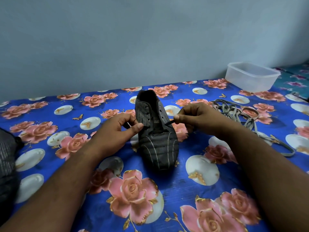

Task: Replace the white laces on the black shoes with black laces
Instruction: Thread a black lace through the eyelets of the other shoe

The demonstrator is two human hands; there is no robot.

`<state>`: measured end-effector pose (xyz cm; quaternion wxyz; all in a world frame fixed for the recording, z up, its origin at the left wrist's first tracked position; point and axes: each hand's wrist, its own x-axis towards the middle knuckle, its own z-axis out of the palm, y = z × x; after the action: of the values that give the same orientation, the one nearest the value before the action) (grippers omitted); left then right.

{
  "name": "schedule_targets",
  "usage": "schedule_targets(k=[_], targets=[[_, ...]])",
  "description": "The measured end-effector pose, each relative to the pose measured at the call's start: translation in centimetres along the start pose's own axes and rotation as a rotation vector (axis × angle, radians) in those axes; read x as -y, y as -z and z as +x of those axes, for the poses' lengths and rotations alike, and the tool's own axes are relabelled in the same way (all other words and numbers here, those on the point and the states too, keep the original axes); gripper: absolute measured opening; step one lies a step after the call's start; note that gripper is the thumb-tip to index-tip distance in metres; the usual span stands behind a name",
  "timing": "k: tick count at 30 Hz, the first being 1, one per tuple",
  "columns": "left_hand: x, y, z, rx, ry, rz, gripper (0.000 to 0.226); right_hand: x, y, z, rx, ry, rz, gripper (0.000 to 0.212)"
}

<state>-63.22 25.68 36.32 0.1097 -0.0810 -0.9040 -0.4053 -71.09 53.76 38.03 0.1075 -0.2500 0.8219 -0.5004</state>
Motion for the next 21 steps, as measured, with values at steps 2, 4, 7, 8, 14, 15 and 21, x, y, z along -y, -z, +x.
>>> schedule_targets(k=[2, 4, 7, 8, 14, 15, 21], targets=[[-0.1, -0.5, 0.0, -0.082, 0.018, 0.039, 0.026, 0.1, 0.5, -0.1, -0.086, -0.012, 0.021, 0.039], [-0.4, -1.1, 0.0, -0.178, 0.063, 0.074, 0.047, 0.2, 1.2, 0.1, -0.217, -0.02, 0.025, 0.043], [-1.3, -2.3, 0.2, -0.249, 0.179, 0.193, 0.068, -0.4, 2.0, 0.4, -0.388, -0.033, -0.157, 0.046], [-1.7, -2.8, 0.3, -0.248, 0.21, 0.238, 0.071, -0.8, 2.2, 0.5, -0.415, -0.041, -0.241, 0.045], [-3.2, -3.8, 0.4, -0.21, 0.292, 0.182, 0.078, -2.2, 3.2, 0.9, -0.574, -0.057, -0.522, 0.029], [-3.2, -3.8, 0.4, -0.203, 0.301, 0.161, 0.084, -1.9, 3.4, 0.8, -0.678, 0.018, -0.471, 0.029], [-4.0, -3.8, 0.1, -0.241, 0.311, 0.089, 0.085, -2.7, 6.4, 0.2, -1.081, 0.126, -0.425, 0.039]])
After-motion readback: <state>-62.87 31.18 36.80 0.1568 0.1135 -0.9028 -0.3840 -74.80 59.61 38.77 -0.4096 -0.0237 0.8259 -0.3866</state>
